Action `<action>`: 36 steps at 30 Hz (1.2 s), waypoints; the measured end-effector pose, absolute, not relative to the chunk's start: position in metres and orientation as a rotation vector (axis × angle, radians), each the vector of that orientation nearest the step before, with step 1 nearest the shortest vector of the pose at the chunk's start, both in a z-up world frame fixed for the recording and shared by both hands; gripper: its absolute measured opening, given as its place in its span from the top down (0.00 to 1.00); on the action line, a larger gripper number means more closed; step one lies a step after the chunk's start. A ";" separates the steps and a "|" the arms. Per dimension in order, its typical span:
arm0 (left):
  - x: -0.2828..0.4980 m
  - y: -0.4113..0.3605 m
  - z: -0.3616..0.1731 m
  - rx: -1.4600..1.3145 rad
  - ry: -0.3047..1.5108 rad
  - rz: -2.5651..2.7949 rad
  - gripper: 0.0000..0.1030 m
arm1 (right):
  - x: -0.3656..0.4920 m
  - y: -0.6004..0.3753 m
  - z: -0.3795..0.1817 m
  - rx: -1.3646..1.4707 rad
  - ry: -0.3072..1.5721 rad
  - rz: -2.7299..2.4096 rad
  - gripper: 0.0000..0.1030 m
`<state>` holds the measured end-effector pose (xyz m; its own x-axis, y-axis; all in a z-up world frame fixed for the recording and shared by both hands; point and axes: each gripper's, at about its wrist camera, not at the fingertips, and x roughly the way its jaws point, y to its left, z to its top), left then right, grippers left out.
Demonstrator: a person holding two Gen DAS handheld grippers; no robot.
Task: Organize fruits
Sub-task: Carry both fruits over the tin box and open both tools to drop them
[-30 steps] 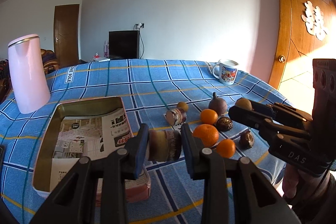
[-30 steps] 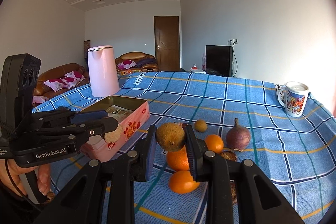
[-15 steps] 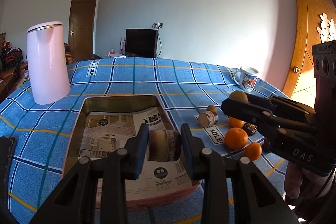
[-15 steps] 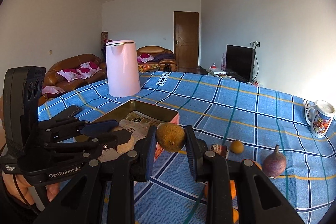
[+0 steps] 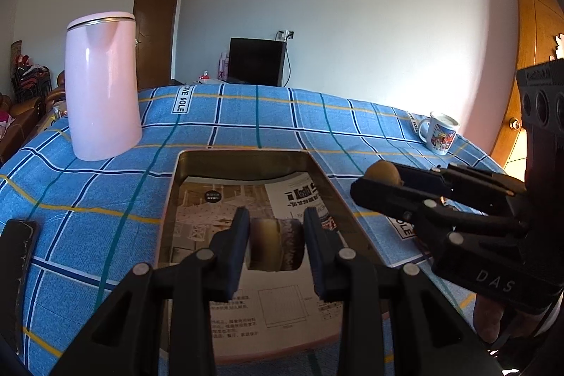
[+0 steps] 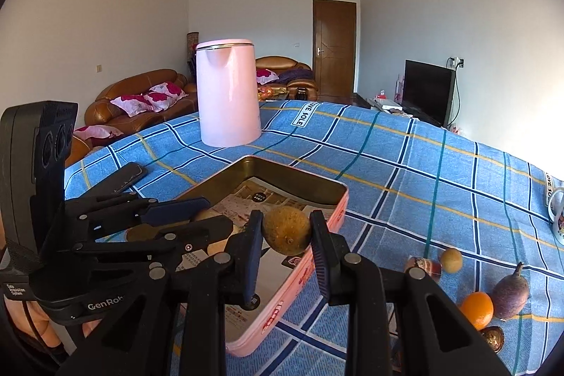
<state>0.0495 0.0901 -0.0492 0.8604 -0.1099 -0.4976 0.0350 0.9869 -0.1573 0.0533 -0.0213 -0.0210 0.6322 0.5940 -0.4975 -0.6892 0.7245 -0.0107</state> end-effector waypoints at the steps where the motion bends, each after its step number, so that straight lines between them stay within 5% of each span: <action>1: 0.051 0.092 -0.050 -0.146 0.535 -0.075 0.68 | 0.055 -0.017 -0.022 -0.210 0.497 0.745 0.72; 36: 0.066 0.137 -0.059 -0.160 0.588 -0.009 0.65 | 0.070 0.044 -0.049 -0.280 0.606 0.733 0.70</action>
